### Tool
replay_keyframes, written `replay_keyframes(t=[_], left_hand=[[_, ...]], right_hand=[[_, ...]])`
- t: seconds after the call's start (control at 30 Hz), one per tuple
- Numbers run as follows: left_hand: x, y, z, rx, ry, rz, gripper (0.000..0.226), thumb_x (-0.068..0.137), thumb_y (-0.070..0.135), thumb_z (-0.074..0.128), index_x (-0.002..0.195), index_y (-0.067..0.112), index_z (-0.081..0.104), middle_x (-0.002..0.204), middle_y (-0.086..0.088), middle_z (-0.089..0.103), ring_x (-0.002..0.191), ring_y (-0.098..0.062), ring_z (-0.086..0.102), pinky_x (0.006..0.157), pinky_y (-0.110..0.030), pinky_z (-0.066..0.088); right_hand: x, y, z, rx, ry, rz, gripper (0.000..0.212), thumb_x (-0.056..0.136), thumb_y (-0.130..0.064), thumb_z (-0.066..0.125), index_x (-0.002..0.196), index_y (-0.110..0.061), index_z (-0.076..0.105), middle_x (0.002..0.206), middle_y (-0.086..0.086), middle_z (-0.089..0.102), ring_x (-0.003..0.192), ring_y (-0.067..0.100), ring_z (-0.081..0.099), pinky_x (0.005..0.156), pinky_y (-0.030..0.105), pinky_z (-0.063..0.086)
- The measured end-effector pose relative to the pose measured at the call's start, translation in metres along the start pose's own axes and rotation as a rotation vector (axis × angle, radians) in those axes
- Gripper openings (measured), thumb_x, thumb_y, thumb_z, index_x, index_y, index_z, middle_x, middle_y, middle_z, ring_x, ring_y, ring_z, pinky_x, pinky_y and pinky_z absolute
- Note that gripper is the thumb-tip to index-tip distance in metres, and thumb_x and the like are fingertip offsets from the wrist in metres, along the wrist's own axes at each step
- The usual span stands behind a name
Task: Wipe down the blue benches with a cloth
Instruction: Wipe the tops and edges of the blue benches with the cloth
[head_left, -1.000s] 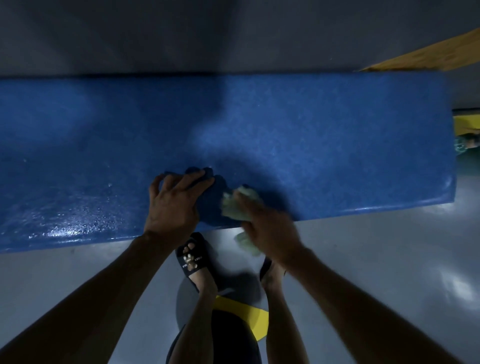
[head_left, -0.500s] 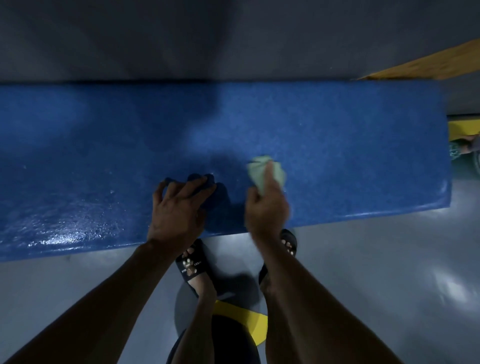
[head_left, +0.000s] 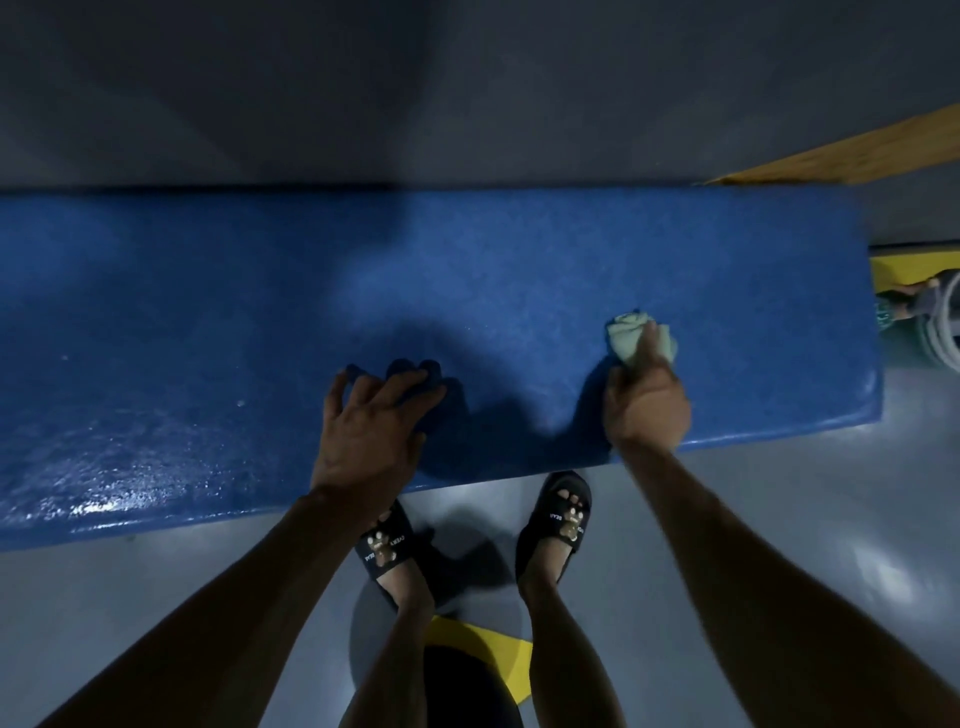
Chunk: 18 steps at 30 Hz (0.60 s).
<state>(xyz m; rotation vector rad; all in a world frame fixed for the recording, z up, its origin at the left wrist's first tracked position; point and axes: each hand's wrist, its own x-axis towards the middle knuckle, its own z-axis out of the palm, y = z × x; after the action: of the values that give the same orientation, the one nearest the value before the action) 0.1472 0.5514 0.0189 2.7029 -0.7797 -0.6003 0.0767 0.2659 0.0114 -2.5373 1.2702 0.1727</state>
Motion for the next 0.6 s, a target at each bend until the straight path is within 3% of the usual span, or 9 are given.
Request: replay_keyframes(t=[0.07, 0.23, 0.33, 0.43, 0.53, 0.6], left_hand=[[-0.001, 0.002, -0.002, 0.003, -0.012, -0.007, 0.056, 0.081, 0.029, 0.068, 0.135, 0.039, 0.054, 0.142, 0.011, 0.051, 0.115, -0.026, 0.046, 0.113, -0.057, 0.023], [0.001, 0.004, -0.004, 0.022, -0.013, -0.003, 0.058, 0.078, 0.028, 0.071, 0.133, 0.037, 0.056, 0.139, 0.009, 0.054, 0.112, -0.026, 0.048, 0.11, -0.057, 0.03], [0.002, 0.006, -0.006, 0.023, -0.005, 0.006, 0.059, 0.077, 0.027, 0.072, 0.133, 0.036, 0.056, 0.137, 0.007, 0.056, 0.11, -0.028, 0.051, 0.106, -0.056, 0.035], [0.0, 0.006, -0.003, 0.023, 0.004, -0.002, 0.059, 0.075, 0.027, 0.075, 0.131, 0.035, 0.059, 0.136, 0.007, 0.056, 0.111, -0.028, 0.052, 0.104, -0.056, 0.037], [0.004, 0.006, -0.004, 0.022, 0.008, -0.007, 0.059, 0.072, 0.026, 0.08, 0.127, 0.032, 0.062, 0.133, 0.005, 0.059, 0.113, -0.031, 0.053, 0.101, -0.057, 0.04], [0.01, 0.006, -0.008, 0.005, 0.029, -0.007, 0.056, 0.073, 0.027, 0.08, 0.127, 0.031, 0.062, 0.131, 0.004, 0.061, 0.112, -0.032, 0.055, 0.099, -0.054, 0.042]], right_hand=[[-0.029, -0.038, 0.021, 0.045, -0.025, -0.041, 0.072, 0.09, -0.032, 0.056, 0.154, -0.03, 0.023, 0.138, 0.011, 0.056, 0.109, 0.039, 0.061, 0.088, 0.042, 0.049], [-0.072, -0.084, 0.035, -0.043, -0.117, -0.712, 0.066, 0.083, -0.025, 0.053, 0.146, -0.01, 0.042, 0.12, 0.013, 0.064, 0.091, 0.03, 0.065, 0.069, 0.036, 0.055], [-0.028, -0.057, 0.014, -0.248, -0.074, -0.97, 0.066, 0.075, -0.024, 0.058, 0.14, -0.014, 0.052, 0.106, 0.011, 0.068, 0.079, 0.033, 0.064, 0.066, 0.036, 0.053], [0.033, -0.014, -0.013, -0.371, -0.133, -0.778, 0.068, 0.082, -0.024, 0.056, 0.148, -0.02, 0.039, 0.12, 0.014, 0.063, 0.089, 0.038, 0.062, 0.074, 0.04, 0.052], [0.069, 0.016, -0.035, -0.25, -0.085, -0.384, 0.068, 0.089, -0.024, 0.056, 0.152, -0.021, 0.031, 0.128, 0.018, 0.058, 0.099, 0.043, 0.059, 0.08, 0.045, 0.05], [0.065, 0.007, -0.027, -0.148, -0.054, -0.218, 0.07, 0.09, -0.023, 0.055, 0.154, -0.019, 0.025, 0.135, 0.019, 0.054, 0.104, 0.044, 0.057, 0.085, 0.047, 0.048]])
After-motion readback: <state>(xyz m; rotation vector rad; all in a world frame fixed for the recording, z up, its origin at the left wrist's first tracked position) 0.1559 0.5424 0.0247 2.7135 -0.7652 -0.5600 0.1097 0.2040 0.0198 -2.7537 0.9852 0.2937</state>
